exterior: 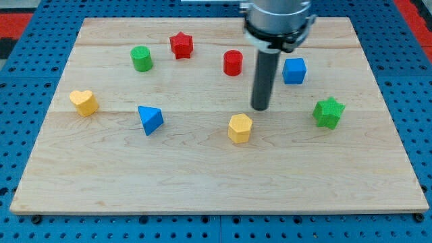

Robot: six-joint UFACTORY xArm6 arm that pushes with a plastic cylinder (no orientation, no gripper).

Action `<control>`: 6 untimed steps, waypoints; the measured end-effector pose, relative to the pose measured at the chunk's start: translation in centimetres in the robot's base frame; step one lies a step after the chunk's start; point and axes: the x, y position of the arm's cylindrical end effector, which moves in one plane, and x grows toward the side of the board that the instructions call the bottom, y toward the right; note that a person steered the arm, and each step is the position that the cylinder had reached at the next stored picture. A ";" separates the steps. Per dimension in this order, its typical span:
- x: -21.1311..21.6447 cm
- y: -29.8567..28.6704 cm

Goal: Place your arm below blue triangle

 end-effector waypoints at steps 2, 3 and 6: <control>5.6 -5.0; 5.9 -6.3; 8.7 -15.7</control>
